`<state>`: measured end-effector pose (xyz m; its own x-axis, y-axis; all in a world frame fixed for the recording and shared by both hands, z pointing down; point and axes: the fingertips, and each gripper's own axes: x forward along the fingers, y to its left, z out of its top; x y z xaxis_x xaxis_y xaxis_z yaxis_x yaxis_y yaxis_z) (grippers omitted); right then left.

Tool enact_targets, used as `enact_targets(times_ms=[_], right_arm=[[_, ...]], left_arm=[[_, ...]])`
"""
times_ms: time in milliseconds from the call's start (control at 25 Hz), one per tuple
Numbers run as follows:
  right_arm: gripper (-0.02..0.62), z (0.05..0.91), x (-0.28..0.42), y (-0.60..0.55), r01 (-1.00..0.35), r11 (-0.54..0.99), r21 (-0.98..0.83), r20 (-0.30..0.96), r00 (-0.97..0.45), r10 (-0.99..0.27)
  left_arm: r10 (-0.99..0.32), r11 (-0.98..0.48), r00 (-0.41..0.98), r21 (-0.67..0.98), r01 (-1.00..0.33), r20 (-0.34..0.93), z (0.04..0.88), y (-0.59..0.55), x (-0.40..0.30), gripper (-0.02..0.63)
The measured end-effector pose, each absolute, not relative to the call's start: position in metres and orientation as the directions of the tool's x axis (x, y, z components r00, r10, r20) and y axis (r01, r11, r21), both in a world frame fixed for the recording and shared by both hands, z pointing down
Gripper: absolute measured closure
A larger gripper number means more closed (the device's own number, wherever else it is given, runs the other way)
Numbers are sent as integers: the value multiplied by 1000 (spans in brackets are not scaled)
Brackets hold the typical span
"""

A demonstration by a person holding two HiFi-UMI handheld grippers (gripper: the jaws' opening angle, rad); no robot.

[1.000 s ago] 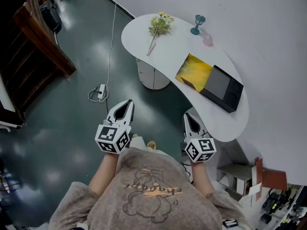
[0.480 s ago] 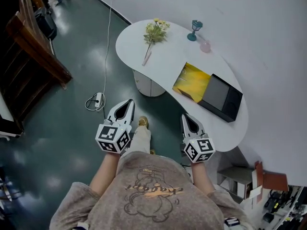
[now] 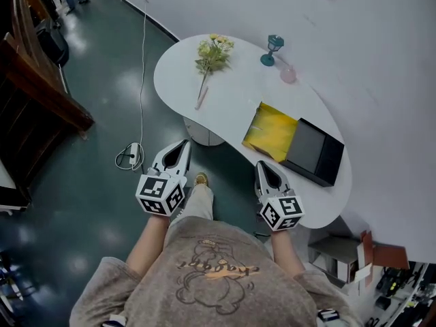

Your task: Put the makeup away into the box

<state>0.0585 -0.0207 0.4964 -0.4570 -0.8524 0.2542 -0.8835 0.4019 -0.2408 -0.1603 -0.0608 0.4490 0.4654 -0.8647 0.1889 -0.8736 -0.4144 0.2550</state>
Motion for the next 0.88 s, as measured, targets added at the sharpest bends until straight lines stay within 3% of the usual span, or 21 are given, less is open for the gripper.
enact_targets(times_ms=[880], right_arm=[[592,485,35,-178,-926,297,-234,266,-354,-897]], left_arm=[[-789,-511,567,259,-820,236,460,-233,-176,586]])
